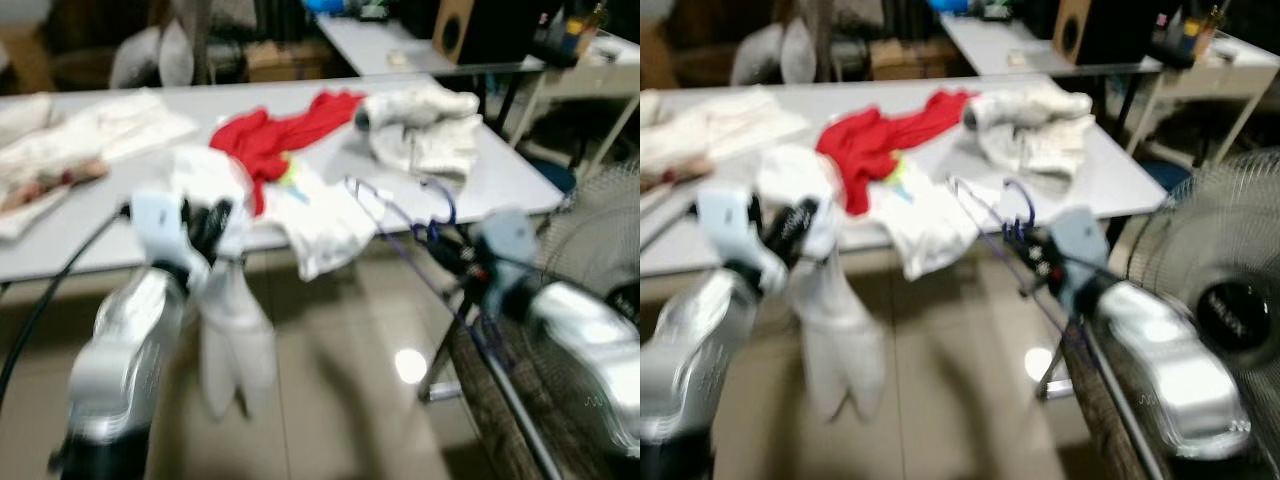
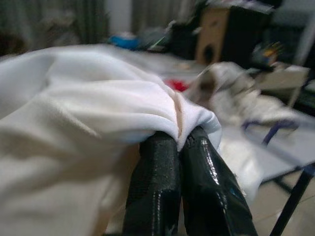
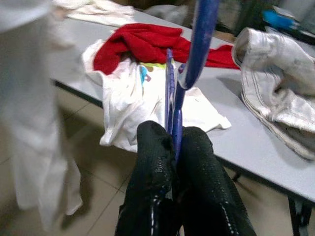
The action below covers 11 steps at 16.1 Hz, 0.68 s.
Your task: Hang hanger
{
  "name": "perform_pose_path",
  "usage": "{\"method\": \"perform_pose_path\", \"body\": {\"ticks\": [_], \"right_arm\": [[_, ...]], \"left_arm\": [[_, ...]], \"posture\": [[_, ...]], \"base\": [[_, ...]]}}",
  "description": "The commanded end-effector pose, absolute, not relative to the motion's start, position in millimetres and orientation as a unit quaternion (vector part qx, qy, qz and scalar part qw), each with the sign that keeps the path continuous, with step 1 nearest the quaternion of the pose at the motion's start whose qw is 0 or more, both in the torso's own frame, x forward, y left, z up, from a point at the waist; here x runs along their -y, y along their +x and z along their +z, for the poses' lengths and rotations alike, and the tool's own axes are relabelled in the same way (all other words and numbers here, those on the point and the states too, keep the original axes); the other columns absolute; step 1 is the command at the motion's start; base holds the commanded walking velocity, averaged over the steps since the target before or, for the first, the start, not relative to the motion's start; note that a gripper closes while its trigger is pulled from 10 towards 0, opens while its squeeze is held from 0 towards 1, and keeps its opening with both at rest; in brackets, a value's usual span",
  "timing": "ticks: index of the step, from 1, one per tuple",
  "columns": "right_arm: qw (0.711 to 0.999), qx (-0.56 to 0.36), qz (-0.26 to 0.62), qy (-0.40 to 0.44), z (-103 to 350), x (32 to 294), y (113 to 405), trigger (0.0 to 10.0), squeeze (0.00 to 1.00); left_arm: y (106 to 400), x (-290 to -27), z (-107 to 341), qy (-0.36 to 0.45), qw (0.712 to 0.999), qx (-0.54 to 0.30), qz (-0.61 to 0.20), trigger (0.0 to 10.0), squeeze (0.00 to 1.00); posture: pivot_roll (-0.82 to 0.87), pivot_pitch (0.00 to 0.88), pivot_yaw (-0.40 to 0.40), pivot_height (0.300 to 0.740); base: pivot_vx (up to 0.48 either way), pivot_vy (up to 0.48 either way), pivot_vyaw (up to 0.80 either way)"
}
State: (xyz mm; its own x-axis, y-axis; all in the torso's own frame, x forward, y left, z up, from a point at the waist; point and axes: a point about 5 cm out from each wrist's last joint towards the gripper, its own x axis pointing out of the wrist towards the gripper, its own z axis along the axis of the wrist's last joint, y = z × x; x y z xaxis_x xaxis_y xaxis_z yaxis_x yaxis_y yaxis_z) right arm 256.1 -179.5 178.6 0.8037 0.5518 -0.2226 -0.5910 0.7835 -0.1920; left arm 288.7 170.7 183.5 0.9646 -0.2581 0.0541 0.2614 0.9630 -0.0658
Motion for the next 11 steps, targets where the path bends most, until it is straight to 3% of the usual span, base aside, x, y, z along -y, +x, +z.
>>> {"method": "perform_pose_path", "body": {"ticks": [1, 5, 8, 11], "right_arm": [[0.922, -0.077, 0.355, -0.132, 188, 184, 248, 10.0, 0.00], [0.838, -0.114, 0.517, -0.132, 205, 180, 215, 10.0, 0.00], [0.808, -0.102, 0.568, -0.118, 210, 167, 214, 10.0, 0.00], [0.796, -0.091, 0.586, -0.121, 210, 156, 222, 10.0, 0.00]], "left_arm": [[297, -158, 196, -0.041, 0.983, 0.045, -0.173, 10.0, 0.00], [325, -144, 227, -0.040, 0.971, 0.084, -0.221, 10.0, 0.00], [345, -133, 259, -0.044, 0.960, 0.119, -0.250, 10.0, 0.00], [350, -126, 290, -0.046, 0.945, 0.156, -0.284, 10.0, 0.00]], "posture": [[-0.15, 0.000, 0.010, 0.740], [-0.15, 0.000, 0.004, 0.740], [-0.14, 0.000, 0.005, 0.740], [-0.14, 0.000, 0.009, 0.740]], "base": [[0.386, 0.000, 0.00], [0.382, 0.000, 0.00], [0.382, 0.000, 0.00], [0.384, 0.000, 0.00]]}}
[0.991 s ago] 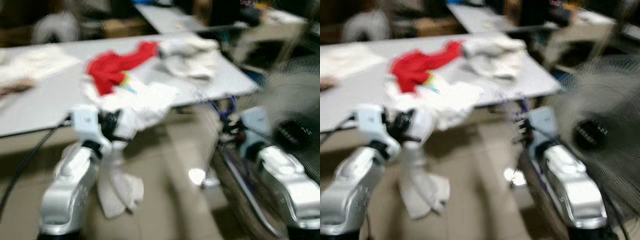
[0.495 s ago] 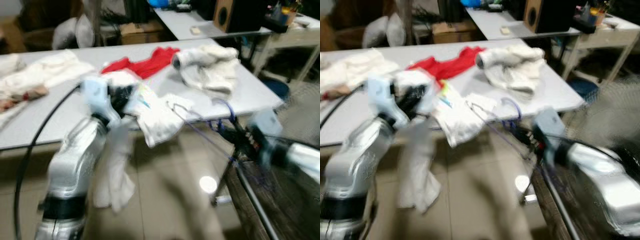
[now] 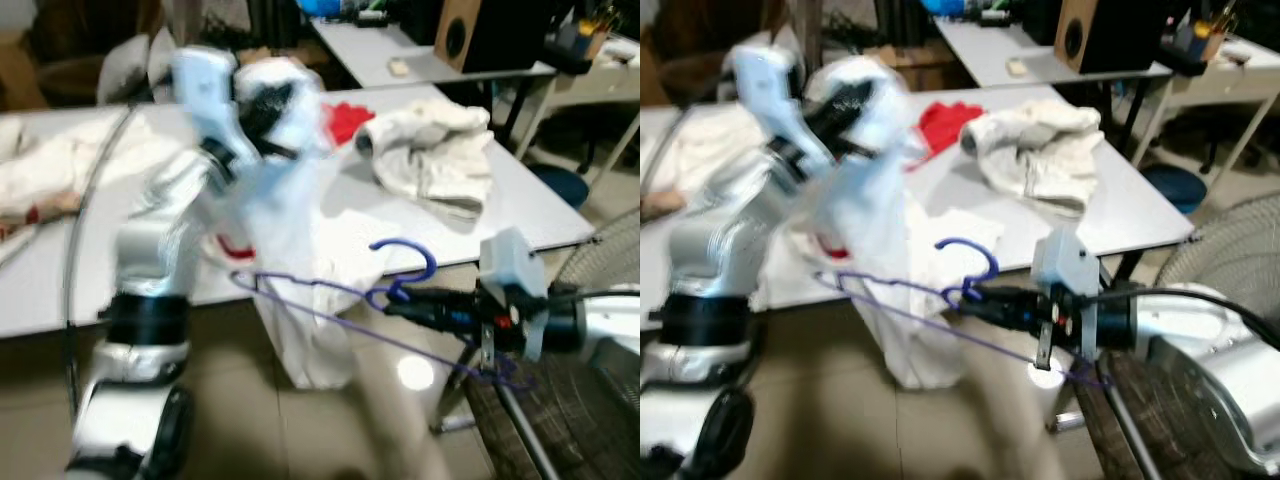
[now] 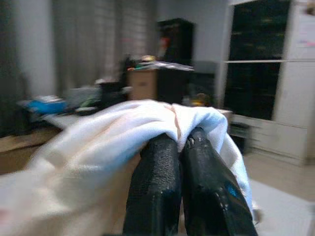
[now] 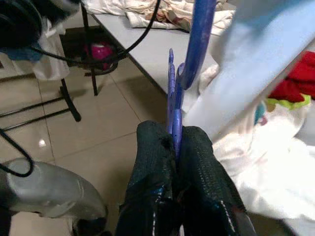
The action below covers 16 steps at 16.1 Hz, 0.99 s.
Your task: Hang hanger
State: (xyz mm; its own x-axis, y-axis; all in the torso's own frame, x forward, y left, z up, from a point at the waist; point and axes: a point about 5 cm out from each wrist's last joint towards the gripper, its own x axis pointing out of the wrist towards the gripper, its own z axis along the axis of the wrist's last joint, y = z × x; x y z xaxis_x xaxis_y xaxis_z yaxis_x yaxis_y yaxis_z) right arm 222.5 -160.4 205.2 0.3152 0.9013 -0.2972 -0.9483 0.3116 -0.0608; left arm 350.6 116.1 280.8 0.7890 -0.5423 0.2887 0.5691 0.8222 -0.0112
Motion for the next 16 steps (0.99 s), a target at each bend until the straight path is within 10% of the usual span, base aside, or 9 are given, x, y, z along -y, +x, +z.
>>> {"method": "perform_pose_path", "body": {"ticks": [1, 12, 16], "right_arm": [[0.797, -0.088, 0.585, -0.125, 209, 154, 225, 10.0, 0.00], [0.852, 0.023, 0.473, -0.222, 259, 157, 330, 10.0, 0.00], [0.921, 0.264, 0.233, -0.166, 385, 182, 384, 10.0, 0.00]], "left_arm": [[350, -127, 297, -0.051, 0.943, 0.166, -0.284, 10.0, 0.00], [322, -137, 365, -0.032, 0.913, 0.256, -0.315, 10.0, 0.00], [314, -131, 378, -0.043, 0.900, 0.277, -0.333, 10.0, 0.00]], "posture": [[-0.14, 0.000, 0.009, 0.740], [-0.12, 0.000, -0.042, 0.740], [-0.12, 0.000, -0.029, 0.740]], "base": [[0.382, 0.000, 0.00], [0.379, 0.000, 0.00], [0.000, 0.000, 0.00]]}}
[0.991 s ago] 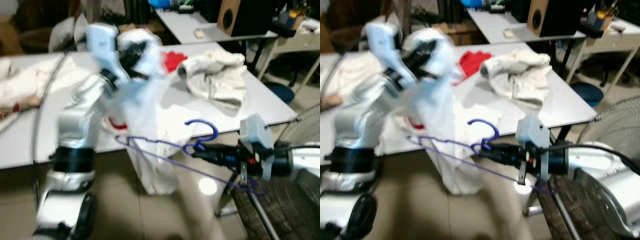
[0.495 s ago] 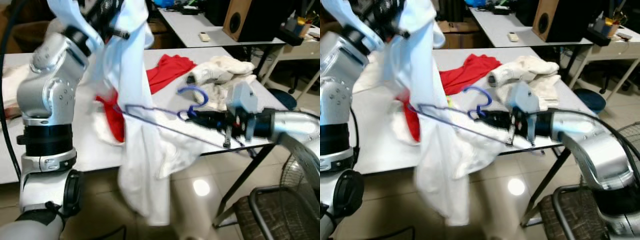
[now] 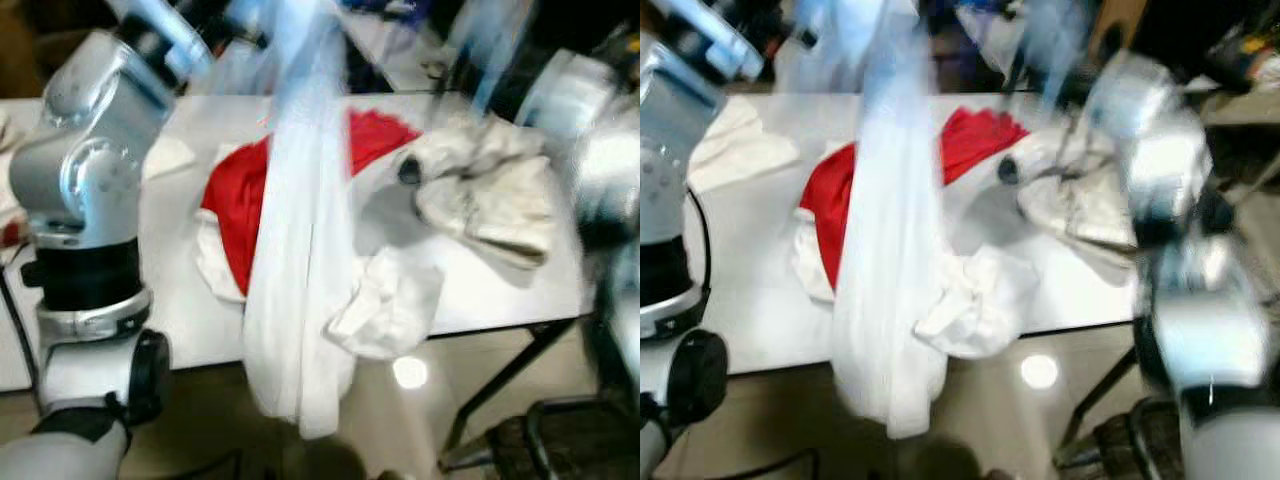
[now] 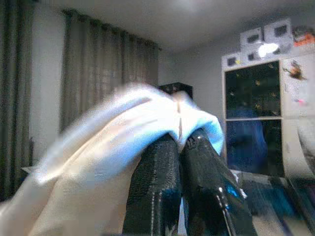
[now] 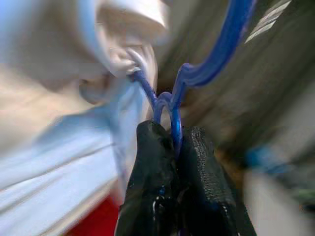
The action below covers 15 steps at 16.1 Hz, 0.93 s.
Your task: Hang hanger
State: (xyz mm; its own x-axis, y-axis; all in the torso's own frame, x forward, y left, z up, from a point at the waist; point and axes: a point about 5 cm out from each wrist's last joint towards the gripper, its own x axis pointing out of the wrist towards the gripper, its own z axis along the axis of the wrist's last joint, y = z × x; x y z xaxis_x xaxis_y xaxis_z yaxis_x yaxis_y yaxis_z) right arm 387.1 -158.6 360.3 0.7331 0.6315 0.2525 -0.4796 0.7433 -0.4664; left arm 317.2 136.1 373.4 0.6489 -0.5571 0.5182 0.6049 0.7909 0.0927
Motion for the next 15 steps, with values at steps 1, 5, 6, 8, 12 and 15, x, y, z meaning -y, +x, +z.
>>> {"method": "perform_pose_path", "body": {"ticks": [1, 5, 6, 8, 12, 15], "right_arm": [[0.914, 0.308, 0.209, -0.160, 404, 186, 379, 10.0, 0.00], [0.881, 0.339, 0.252, -0.211, 412, 180, 376, 10.0, 0.00], [0.885, 0.255, 0.306, -0.240, 369, 174, 388, 10.0, 0.00], [0.875, 0.101, 0.385, -0.274, 269, 178, 390, 10.0, 0.00], [0.820, -0.028, 0.494, -0.286, 181, 194, 335, 10.0, 0.00], [0.810, -0.057, 0.502, -0.298, 186, 216, 304, 10.0, 0.00]], "left_arm": [[314, -132, 378, -0.047, 0.900, 0.280, -0.331, 10.0, 0.00], [315, -135, 367, -0.065, 0.907, 0.271, -0.317, 10.0, 0.00], [317, -130, 359, -0.069, 0.911, 0.257, -0.314, 10.0, 0.00], [324, -118, 337, -0.059, 0.925, 0.215, -0.306, 10.0, 0.00], [346, -104, 241, 0.034, 0.966, 0.028, -0.253, 10.0, 0.00], [348, -115, 174, 0.104, 0.966, -0.073, -0.226, 10.0, 0.00]], "posture": [[-0.12, 0.000, -0.029, 0.740], [-0.12, 0.000, -0.028, 0.740], [-0.12, 0.000, -0.027, 0.740], [-0.12, 0.000, -0.023, 0.740], [-0.14, 0.000, -0.003, 0.740], [-0.17, 0.000, 0.021, 0.740]], "base": [[0.000, 0.000, 0.00], [0.000, 0.000, 0.00], [0.000, 0.000, 0.00], [0.000, 0.000, 0.00], [0.000, 0.000, 0.00], [0.000, 0.000, 0.00]]}}
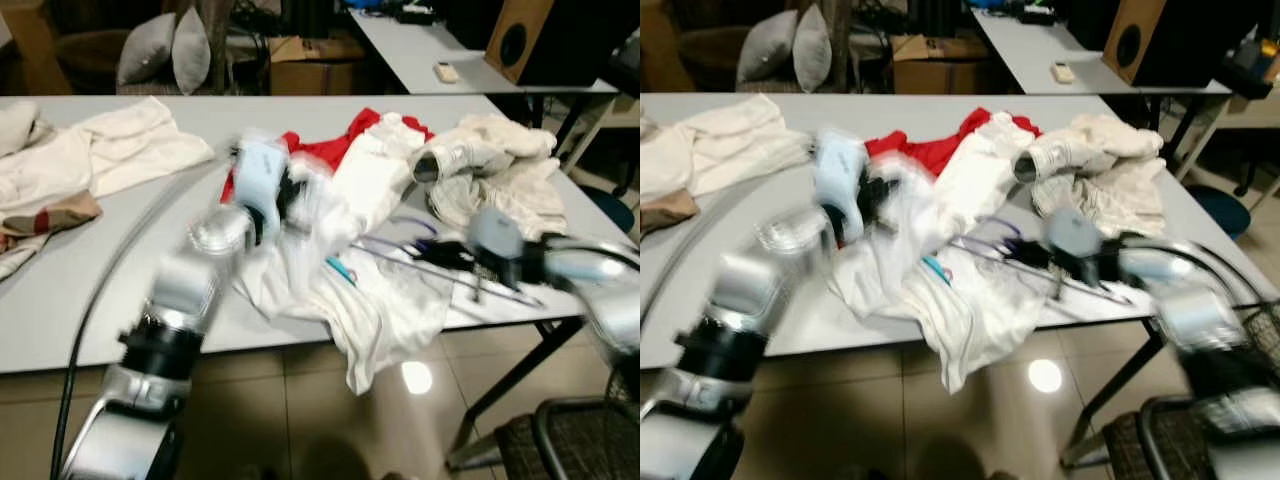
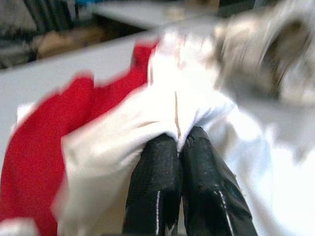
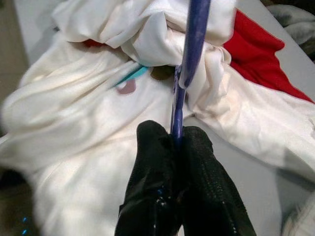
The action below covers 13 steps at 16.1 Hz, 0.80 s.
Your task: Hang hanger
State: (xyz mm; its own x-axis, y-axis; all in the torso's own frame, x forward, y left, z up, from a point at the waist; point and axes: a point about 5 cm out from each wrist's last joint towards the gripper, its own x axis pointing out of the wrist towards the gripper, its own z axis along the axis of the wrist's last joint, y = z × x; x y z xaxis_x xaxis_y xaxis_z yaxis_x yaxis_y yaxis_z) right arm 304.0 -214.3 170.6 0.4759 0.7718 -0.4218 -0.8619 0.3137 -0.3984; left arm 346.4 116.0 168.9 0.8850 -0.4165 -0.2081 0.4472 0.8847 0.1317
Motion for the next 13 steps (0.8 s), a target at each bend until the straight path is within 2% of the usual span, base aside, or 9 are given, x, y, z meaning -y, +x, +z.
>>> {"method": "perform_pose_path", "body": {"ticks": [1, 2, 3, 4, 6, 7, 9, 11, 13], "right_arm": [[0.810, -0.057, 0.501, -0.300, 191, 220, 300, 10.0, 0.00], [0.810, -0.058, 0.496, -0.306, 201, 224, 293, 10.0, 0.00], [0.813, -0.064, 0.484, -0.316, 209, 226, 288, 10.0, 0.00], [0.816, -0.073, 0.476, -0.320, 215, 226, 284, 10.0, 0.00], [0.814, -0.095, 0.480, -0.313, 223, 224, 274, 10.0, 0.00], [0.815, -0.105, 0.476, -0.314, 226, 225, 271, 10.0, 0.00], [0.819, -0.131, 0.469, -0.303, 243, 237, 261, 10.0, 0.00], [0.822, -0.137, 0.466, -0.299, 253, 242, 255, 10.0, 0.00], [0.824, -0.137, 0.462, -0.298, 268, 249, 248, 10.0, 0.00]], "left_arm": [[346, -117, 166, 0.112, 0.961, -0.088, -0.237, 10.0, 0.00], [342, -124, 156, 0.152, 0.951, -0.110, -0.246, 10.0, 0.74], [337, -135, 147, 0.214, 0.931, -0.143, -0.259, 10.0, 1.00], [334, -144, 142, 0.255, 0.916, -0.163, -0.264, 10.0, 1.00], [327, -165, 149, 0.256, 0.912, -0.185, -0.262, 10.0, 1.00], [316, -176, 154, 0.269, 0.893, -0.208, -0.294, 10.0, 1.00], [299, -194, 171, 0.272, 0.879, -0.230, -0.316, 10.0, 1.00], [294, -202, 178, 0.266, 0.885, -0.227, -0.308, 10.0, 1.00], [293, -212, 188, 0.221, 0.911, -0.201, -0.284, 10.0, 1.00]], "posture": [[-0.17, 0.000, 0.024, 0.740], [-0.18, 0.000, 0.031, 0.740], [-0.18, 0.000, 0.031, 0.740], [-0.18, 0.000, 0.031, 0.740], [-0.17, 0.000, 0.028, 0.740], [-0.16, 0.000, 0.026, 0.740], [-0.15, 0.000, 0.024, 0.740], [-0.15, 0.000, 0.024, 0.740], [-0.15, 0.000, 0.031, 0.740]], "base": [[0.000, 0.000, 0.00], [0.000, 0.000, 0.00], [0.000, 0.000, 0.00], [0.000, 0.000, 0.00], [0.000, 0.000, 0.00], [0.000, 0.000, 0.00], [0.000, 0.000, 0.00], [0.000, 0.000, 0.00], [0.000, 0.000, 0.00]]}}
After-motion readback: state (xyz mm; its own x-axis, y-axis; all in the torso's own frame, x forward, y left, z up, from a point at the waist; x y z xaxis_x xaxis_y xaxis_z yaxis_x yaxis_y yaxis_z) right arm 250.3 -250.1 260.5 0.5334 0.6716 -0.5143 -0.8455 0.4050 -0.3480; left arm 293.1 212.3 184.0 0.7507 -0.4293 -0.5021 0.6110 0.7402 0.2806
